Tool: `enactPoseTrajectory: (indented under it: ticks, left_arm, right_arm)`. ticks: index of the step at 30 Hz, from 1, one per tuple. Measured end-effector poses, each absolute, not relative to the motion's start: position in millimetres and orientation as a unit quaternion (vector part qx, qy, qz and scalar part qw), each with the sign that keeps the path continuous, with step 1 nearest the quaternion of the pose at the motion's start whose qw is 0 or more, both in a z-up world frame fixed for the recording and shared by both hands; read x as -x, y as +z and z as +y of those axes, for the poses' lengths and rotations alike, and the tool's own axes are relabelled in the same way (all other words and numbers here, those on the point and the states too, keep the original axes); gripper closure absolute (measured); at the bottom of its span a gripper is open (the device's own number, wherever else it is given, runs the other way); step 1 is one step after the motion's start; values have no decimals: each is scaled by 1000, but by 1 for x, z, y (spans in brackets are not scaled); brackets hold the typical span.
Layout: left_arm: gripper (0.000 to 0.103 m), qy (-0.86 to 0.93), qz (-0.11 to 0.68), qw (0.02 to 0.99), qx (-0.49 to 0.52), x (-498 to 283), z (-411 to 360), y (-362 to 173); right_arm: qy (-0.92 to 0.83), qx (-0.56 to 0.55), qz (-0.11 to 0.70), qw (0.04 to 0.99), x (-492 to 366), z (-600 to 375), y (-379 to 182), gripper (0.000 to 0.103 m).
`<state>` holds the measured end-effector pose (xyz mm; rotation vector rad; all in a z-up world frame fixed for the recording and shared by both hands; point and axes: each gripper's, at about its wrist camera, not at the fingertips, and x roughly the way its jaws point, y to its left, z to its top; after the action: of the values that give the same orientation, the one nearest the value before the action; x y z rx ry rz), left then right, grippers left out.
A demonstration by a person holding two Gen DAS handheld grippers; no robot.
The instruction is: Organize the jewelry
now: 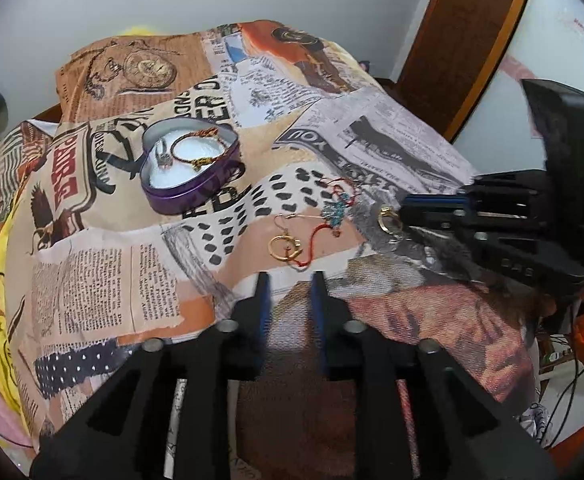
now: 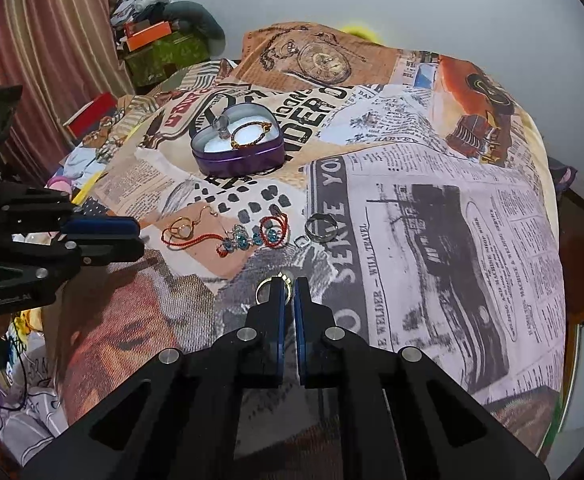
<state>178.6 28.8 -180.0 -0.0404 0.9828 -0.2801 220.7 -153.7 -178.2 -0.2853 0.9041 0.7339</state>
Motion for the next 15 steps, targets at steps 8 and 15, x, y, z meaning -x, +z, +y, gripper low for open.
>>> enactPoseTrajectory:
  ticks: [8, 15]
  left_arm:
    - [77, -126, 477, 868, 55, -194, 37, -184]
    - [77, -123, 484, 865, 52, -210, 32, -193]
  right_arm:
    - [337, 129, 441, 822, -221, -161, -179, 94]
    - [341, 146, 436, 820, -218, -155, -181, 67]
